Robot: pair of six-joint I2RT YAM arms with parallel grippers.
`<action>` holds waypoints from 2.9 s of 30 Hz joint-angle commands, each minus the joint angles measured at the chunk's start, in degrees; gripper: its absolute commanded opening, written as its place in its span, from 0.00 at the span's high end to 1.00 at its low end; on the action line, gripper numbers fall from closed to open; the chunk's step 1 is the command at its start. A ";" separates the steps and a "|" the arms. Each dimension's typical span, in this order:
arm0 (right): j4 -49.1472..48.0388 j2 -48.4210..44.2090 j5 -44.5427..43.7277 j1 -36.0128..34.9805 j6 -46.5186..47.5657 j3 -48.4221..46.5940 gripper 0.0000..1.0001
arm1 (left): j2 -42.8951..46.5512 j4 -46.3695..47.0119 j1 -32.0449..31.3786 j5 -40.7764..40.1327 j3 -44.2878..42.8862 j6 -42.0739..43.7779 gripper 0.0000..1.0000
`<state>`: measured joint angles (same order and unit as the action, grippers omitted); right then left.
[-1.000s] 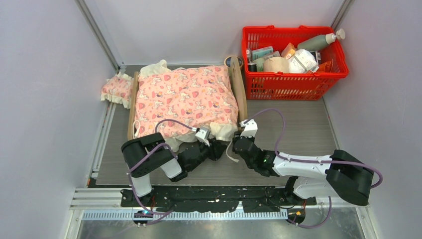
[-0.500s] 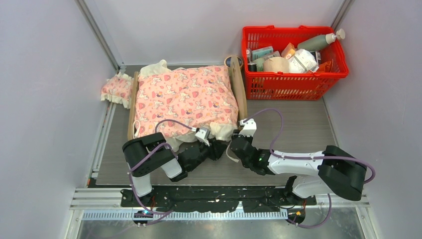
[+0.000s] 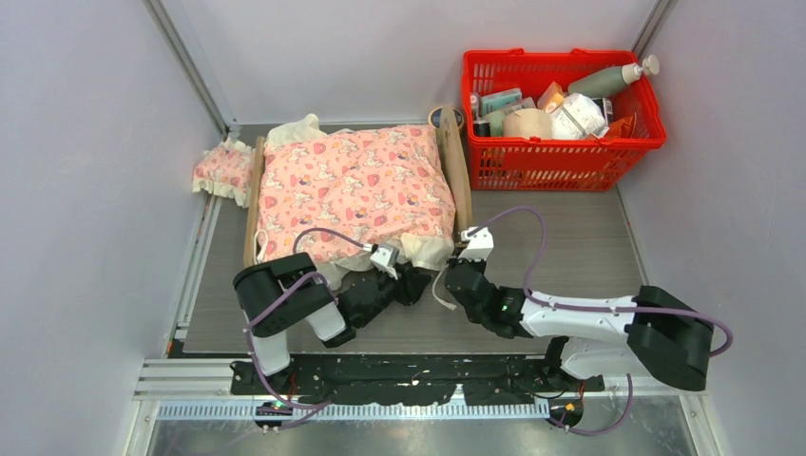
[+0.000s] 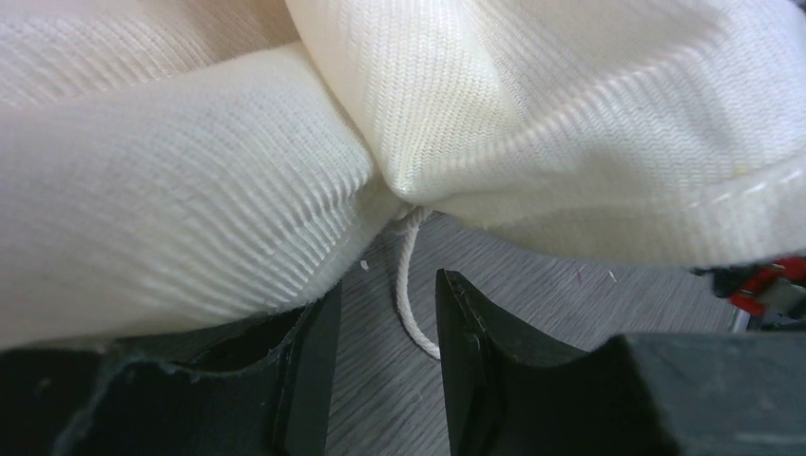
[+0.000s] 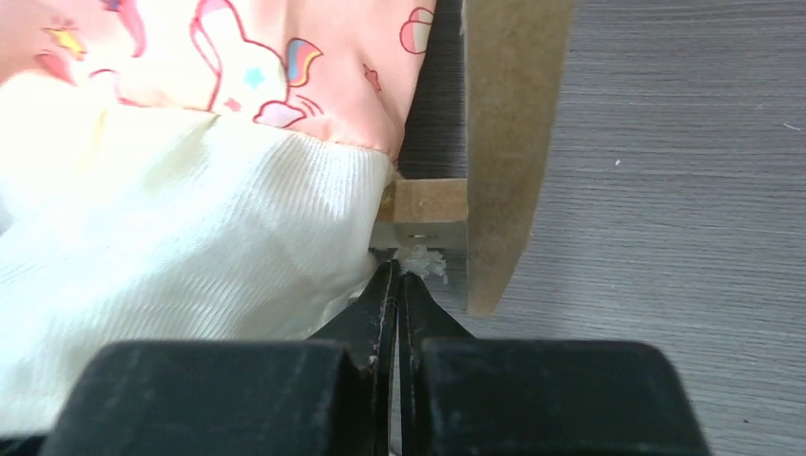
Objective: Set up the pet bed
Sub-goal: Tie the ropes to the bed frame.
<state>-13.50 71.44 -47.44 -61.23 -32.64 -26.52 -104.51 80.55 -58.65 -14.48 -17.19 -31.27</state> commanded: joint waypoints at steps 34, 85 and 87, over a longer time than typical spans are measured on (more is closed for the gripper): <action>3.47 -17.57 11.55 -1.83 4.24 8.64 0.95 | -8.24 3.55 1.44 -2.06 -8.83 11.24 0.53; -1.99 -21.82 12.46 -1.78 4.65 12.53 0.95 | -17.15 4.87 -2.08 -19.95 -13.64 -30.25 0.48; -1.68 -22.25 12.22 -1.77 5.03 12.52 0.95 | -16.67 4.88 -2.30 -19.36 -12.96 -29.48 0.47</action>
<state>-12.64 49.87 -34.37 -62.67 -28.62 -14.02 -119.42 86.43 -60.75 -34.68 -30.81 -55.64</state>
